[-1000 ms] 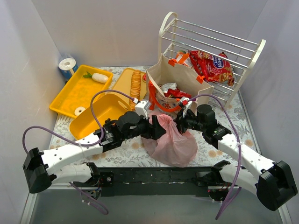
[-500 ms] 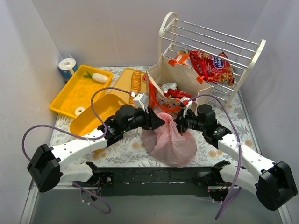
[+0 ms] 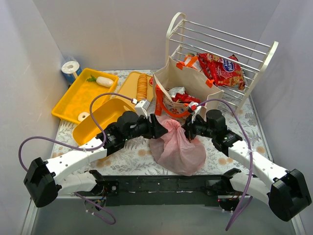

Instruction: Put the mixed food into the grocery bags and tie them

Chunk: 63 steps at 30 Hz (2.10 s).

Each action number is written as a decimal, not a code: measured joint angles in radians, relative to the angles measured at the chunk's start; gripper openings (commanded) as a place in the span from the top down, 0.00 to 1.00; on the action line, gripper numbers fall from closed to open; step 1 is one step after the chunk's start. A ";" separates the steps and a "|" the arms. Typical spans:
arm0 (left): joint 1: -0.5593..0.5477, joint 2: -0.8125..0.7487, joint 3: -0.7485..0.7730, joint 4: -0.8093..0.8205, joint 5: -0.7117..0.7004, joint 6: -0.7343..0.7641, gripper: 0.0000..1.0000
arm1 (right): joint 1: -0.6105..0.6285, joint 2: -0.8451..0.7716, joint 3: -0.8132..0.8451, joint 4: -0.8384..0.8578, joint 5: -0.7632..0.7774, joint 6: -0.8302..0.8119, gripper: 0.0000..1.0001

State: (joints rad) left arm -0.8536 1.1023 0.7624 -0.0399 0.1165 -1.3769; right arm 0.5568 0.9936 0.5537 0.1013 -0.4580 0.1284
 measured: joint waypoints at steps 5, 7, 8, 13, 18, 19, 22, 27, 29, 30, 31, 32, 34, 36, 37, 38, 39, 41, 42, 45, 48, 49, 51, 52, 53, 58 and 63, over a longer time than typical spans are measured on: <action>0.000 -0.003 0.000 -0.042 0.092 -0.019 0.47 | 0.000 0.000 0.000 -0.002 0.000 0.000 0.99; -0.002 -0.001 0.001 -0.040 0.124 -0.030 0.45 | 0.000 0.000 0.000 -0.002 0.000 0.000 0.99; -0.002 0.002 0.001 -0.031 0.146 -0.038 0.43 | 0.000 0.000 0.000 -0.003 0.000 0.000 0.99; -0.005 0.045 0.001 0.060 0.209 -0.071 0.34 | 0.000 0.000 0.005 -0.013 0.000 0.000 0.99; -0.006 0.125 0.000 0.151 0.217 -0.089 0.33 | 0.000 0.000 0.013 -0.028 0.000 0.000 0.99; -0.006 0.139 0.000 0.155 0.211 -0.087 0.33 | 0.000 0.000 0.013 -0.029 0.000 0.000 0.99; -0.006 0.170 0.000 0.155 0.183 -0.081 0.33 | 0.000 0.000 0.015 -0.040 0.001 0.000 0.99; -0.002 0.184 0.000 0.153 0.134 -0.076 0.33 | 0.000 -0.010 0.022 -0.051 0.004 0.000 0.99; 0.002 0.184 0.000 0.154 0.119 -0.074 0.34 | 0.000 -0.015 0.023 -0.051 0.005 0.000 0.99; 0.005 0.184 0.000 0.154 0.111 -0.074 0.35 | 0.000 -0.016 0.024 -0.052 0.005 0.000 0.99; 0.007 0.184 0.000 0.155 0.103 -0.074 0.36 | 0.000 -0.017 0.026 -0.052 0.005 0.000 0.99; 0.009 0.184 0.000 0.159 0.095 -0.074 0.37 | 0.000 -0.017 0.026 -0.051 0.005 0.000 0.99; 0.014 0.184 -0.001 0.172 0.081 -0.071 0.40 | 0.000 -0.017 0.026 -0.052 0.005 0.000 0.99; 0.014 0.184 -0.002 0.189 0.071 -0.068 0.44 | 0.000 -0.017 0.026 -0.052 0.005 -0.001 0.99; 0.015 0.184 -0.002 0.197 0.068 -0.066 0.46 | 0.000 -0.017 0.026 -0.052 0.005 -0.001 0.99; 0.015 0.184 -0.003 0.208 0.065 -0.064 0.48 | 0.000 -0.017 0.026 -0.052 0.005 -0.001 0.99; 0.015 0.184 -0.004 0.221 0.063 -0.061 0.49 | 0.000 -0.017 0.026 -0.052 0.004 -0.001 0.99; 0.015 0.184 -0.005 0.245 0.059 -0.055 0.52 | 0.000 -0.017 0.026 -0.052 0.004 -0.001 0.99; 0.015 0.184 -0.005 0.257 0.057 -0.051 0.57 | 0.000 -0.017 0.026 -0.052 0.004 -0.001 0.99; 0.015 0.184 -0.005 0.270 0.055 -0.039 0.73 | 0.000 -0.017 0.026 -0.052 0.003 -0.002 0.99; 0.015 0.184 -0.005 0.273 0.055 -0.032 0.91 | 0.000 -0.017 0.026 -0.052 0.004 -0.002 0.99; 0.015 0.184 -0.005 0.272 0.054 -0.028 1.00 | 0.000 -0.017 0.026 -0.054 0.005 -0.002 0.99; 0.015 0.184 -0.005 0.270 0.047 -0.022 1.00 | 0.000 -0.017 0.028 -0.066 0.019 -0.004 0.99; 0.015 0.184 -0.005 0.267 0.041 -0.018 1.00 | 0.000 -0.017 0.032 -0.078 0.027 -0.008 0.99; 0.016 0.183 -0.005 0.257 0.032 -0.011 1.00 | 0.000 -0.017 0.042 -0.103 0.045 -0.015 0.99; 0.035 0.166 -0.021 0.205 0.010 0.005 1.00 | 0.007 -0.041 0.094 -0.209 0.129 -0.051 0.99; 0.067 0.129 -0.039 0.199 0.039 0.010 1.00 | 0.025 -0.075 0.164 -0.307 0.206 -0.077 0.99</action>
State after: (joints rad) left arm -0.7864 1.2308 0.7235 0.1593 0.1555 -1.3670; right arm 0.5816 0.9188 0.7174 -0.2062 -0.2523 0.0513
